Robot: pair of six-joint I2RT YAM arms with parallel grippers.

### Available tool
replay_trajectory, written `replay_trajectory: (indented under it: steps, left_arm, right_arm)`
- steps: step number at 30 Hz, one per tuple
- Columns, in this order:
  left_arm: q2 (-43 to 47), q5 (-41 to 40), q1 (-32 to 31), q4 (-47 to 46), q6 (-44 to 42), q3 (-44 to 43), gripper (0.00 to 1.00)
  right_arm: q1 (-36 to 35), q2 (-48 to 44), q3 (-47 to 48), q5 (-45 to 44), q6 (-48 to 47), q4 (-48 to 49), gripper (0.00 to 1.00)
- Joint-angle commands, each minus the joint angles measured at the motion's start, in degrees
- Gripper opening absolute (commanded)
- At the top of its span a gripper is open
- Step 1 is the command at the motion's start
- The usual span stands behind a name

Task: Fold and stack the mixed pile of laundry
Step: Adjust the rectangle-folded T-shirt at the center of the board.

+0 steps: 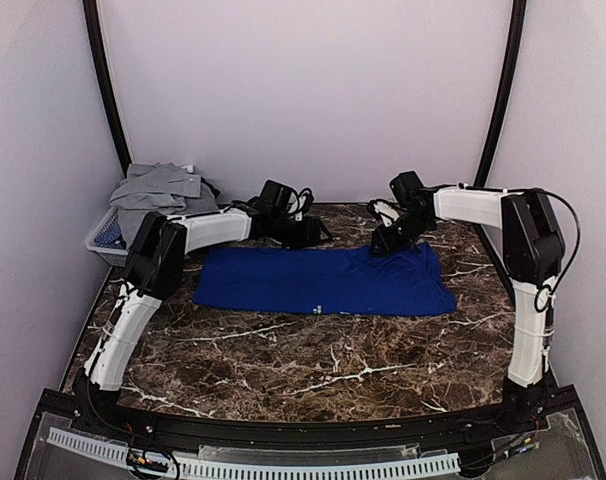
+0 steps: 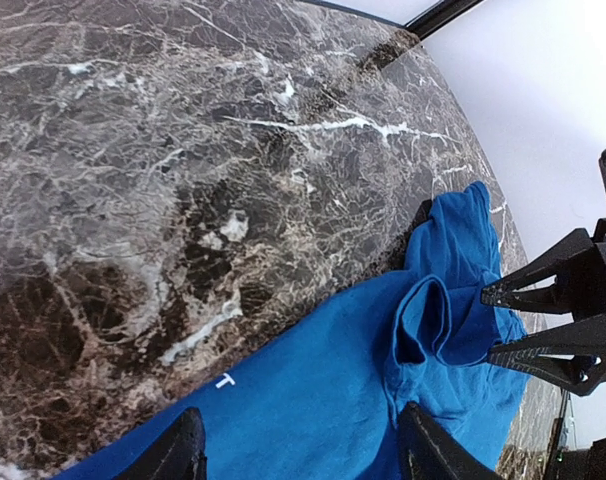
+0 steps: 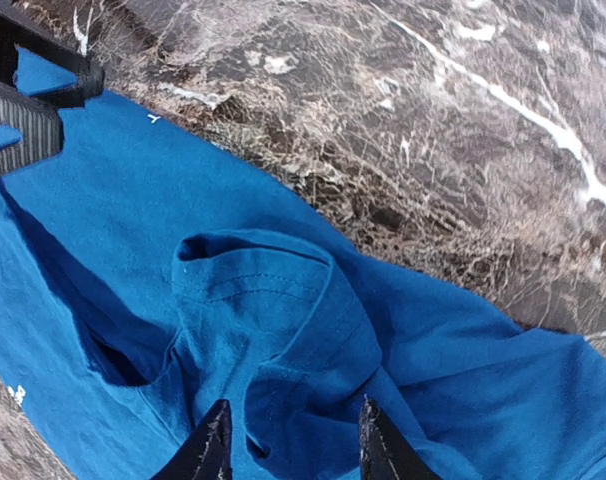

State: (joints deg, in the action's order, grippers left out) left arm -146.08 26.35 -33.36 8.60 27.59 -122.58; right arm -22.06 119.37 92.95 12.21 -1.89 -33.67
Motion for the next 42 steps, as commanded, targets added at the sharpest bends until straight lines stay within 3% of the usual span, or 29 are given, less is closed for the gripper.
replay_trajectory:
  steps: [1, 30, 40, 42]
  left_arm:
    - [-0.30, 1.98, -1.63, -0.95, 1.06, -3.10, 0.64]
    - [-3.42, 2.37, -1.79, -0.01, 2.40, -6.70, 0.64]
    - [-3.38, 2.48, -1.79, 0.19, 2.38, -6.68, 0.64]
    - [-3.34, 2.42, -1.79, 0.19, 2.35, -6.70, 0.64]
  right_arm:
    - [1.08, -3.23, -2.55, 4.17, -0.45, 1.60, 0.41]
    - [2.14, 1.47, 0.10, 9.99, -5.78, -1.42, 0.25]
    - [1.32, 1.34, -0.26, 8.74, -6.84, -2.01, 0.43]
    - [1.30, 1.36, -0.50, 8.11, -6.90, -1.75, 0.41]
